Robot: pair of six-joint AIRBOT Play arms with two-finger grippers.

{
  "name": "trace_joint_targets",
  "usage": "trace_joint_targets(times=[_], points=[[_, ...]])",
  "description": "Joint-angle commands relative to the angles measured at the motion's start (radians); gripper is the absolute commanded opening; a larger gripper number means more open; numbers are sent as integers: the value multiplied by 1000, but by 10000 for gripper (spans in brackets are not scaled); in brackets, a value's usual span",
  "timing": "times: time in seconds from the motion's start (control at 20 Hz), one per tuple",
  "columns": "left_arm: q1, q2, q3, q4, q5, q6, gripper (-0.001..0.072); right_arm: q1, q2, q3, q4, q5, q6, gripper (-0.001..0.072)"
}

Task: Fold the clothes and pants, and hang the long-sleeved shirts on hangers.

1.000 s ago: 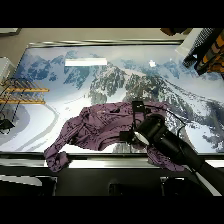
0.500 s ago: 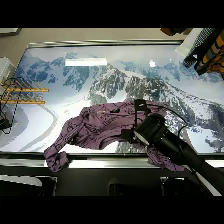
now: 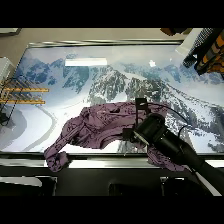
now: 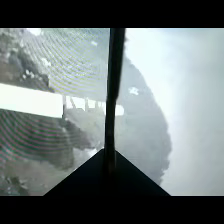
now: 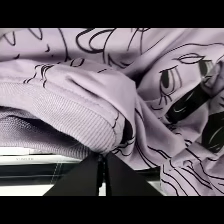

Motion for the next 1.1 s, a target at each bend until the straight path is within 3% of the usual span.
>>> trace_joint_targets(times=[0.0,0.3,0.6,0.7,0.9,1.05], points=[[-20,52,47,-48,9,-18,23,-1,-1,1,-34,-11,23,36],[-127,143,177,-50,177,-53,23,-1,-1,1,-71,-11,70,36],[-314,235,209,-289,274,-49,21,-3,-6,1,-134,-3,176,35],[-412,270,209,-288,239,-49,20,-40,-23,1,-126,28,233,36],[-621,323,158,-282,-19,-65,19,-132,-60,1,-109,-11,233,36],[-787,428,-18,-222,-55,-37,18,-178,-78,1,-75,-43,232,36]])
